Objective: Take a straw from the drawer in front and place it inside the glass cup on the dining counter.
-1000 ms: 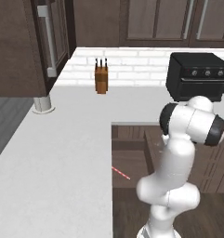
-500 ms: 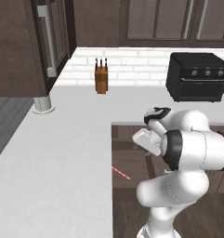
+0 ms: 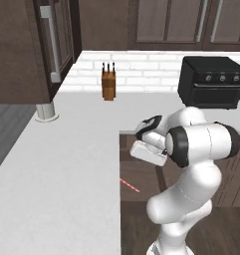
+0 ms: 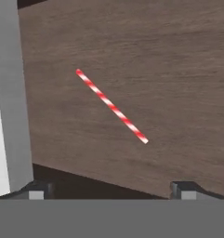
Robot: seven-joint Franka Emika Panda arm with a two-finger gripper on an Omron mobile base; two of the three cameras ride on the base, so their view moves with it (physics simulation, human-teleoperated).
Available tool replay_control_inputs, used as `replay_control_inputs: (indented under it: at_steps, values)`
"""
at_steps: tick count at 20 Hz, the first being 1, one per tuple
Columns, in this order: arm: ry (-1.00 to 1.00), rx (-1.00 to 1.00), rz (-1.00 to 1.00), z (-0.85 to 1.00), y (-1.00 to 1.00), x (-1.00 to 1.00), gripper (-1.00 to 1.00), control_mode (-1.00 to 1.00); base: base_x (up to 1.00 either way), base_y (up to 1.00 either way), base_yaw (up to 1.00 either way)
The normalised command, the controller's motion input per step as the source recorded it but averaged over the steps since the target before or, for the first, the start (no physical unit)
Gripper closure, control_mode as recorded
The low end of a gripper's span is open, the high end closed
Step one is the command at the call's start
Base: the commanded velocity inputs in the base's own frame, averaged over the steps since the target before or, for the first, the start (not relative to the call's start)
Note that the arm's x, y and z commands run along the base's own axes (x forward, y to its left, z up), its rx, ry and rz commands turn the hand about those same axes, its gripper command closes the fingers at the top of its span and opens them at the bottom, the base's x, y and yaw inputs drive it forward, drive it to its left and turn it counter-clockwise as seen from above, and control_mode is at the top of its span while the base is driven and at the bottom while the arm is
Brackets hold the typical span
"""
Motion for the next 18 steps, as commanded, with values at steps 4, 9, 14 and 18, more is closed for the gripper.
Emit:
replay_control_inputs:
  at_steps: [4, 9, 14, 18]
  values:
    - [0.08, -0.17, 0.0, -0.48, 0.0, 0.22, -1.0, -1.0, 0.0, 0.0, 0.0]
    - [0.01, -0.12, 0.0, -0.39, -0.09, 0.08, -1.0, -1.0, 0.0, 0.0, 0.0]
    - [0.0, -0.08, 0.0, -0.38, -0.25, 0.02, -1.0, -1.0, 0.0, 0.0, 0.0]
    - [0.0, -0.07, 0.0, -0.39, -0.31, 0.04, -1.0, -1.0, 0.0, 0.0, 0.0]
